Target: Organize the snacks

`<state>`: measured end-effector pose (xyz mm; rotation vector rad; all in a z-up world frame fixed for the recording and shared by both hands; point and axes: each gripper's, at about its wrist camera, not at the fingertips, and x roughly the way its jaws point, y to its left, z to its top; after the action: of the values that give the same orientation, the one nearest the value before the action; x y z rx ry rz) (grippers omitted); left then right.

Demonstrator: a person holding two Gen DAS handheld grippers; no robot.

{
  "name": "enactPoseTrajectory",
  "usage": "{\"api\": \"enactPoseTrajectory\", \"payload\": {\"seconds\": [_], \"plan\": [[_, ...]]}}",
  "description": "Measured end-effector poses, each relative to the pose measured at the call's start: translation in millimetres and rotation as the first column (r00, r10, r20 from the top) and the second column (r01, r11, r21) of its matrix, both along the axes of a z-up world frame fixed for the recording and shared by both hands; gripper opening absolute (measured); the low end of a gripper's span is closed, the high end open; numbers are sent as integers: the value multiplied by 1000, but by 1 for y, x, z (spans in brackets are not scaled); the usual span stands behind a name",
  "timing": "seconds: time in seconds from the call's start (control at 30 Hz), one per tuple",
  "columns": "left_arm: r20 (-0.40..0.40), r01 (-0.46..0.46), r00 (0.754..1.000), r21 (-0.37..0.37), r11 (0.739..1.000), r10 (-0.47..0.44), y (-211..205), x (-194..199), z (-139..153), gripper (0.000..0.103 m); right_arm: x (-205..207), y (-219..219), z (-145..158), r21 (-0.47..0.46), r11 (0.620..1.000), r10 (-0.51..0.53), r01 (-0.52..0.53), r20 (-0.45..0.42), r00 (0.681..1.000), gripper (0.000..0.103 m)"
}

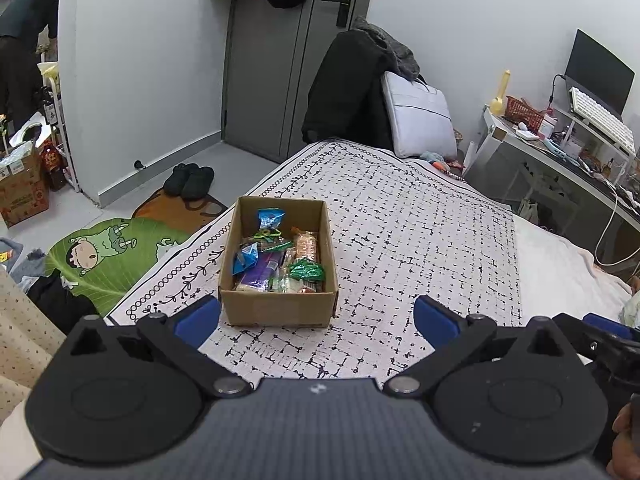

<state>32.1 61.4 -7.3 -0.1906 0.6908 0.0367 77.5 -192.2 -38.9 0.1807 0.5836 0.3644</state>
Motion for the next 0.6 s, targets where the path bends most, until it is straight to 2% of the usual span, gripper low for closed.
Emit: {"api": "enactPoseTrajectory", "payload": {"seconds": [0.6], "plan": [[-3, -32, 999, -15, 999, 32, 11, -3, -1, 103, -1, 8, 1, -13, 1000, 20, -20, 11, 1000, 103]]}}
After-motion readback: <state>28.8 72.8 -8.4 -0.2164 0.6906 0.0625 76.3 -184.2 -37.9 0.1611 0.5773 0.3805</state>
